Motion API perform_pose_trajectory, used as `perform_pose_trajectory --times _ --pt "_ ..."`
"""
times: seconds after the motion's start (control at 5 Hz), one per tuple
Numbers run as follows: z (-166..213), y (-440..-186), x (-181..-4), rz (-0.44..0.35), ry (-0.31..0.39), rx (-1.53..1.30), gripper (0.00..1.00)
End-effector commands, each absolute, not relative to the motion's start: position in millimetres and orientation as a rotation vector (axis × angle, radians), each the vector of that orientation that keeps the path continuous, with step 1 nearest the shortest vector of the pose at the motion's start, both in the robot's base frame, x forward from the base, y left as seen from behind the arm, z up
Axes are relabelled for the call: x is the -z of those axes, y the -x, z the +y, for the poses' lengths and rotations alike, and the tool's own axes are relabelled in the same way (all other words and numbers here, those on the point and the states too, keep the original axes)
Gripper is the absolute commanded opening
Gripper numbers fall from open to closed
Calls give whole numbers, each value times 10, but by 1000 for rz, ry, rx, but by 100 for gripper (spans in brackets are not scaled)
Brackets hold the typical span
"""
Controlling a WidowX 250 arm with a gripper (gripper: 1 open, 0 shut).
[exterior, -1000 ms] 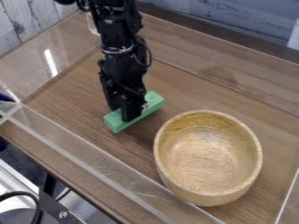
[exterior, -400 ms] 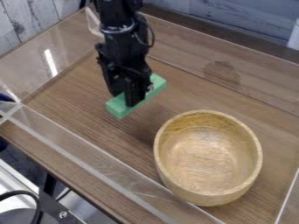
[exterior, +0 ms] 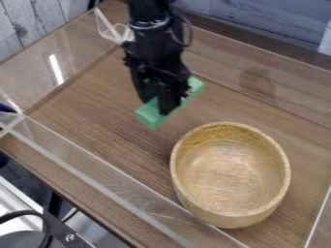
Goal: Put the green block in the brown bowl
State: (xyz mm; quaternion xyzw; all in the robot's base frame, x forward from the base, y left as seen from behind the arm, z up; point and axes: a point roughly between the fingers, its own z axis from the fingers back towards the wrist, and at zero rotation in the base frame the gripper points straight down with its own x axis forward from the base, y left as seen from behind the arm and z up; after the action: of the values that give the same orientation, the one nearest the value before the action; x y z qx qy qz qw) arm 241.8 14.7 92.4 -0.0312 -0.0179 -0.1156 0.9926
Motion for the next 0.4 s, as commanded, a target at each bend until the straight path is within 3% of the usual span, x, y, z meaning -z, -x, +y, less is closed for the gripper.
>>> perform_pose_trajectory --times 0.0,0.2 --pt "-136 -2469 -1026 -85 62 264 0" --pt "-484 -2474 -947 -77 67 305 0"
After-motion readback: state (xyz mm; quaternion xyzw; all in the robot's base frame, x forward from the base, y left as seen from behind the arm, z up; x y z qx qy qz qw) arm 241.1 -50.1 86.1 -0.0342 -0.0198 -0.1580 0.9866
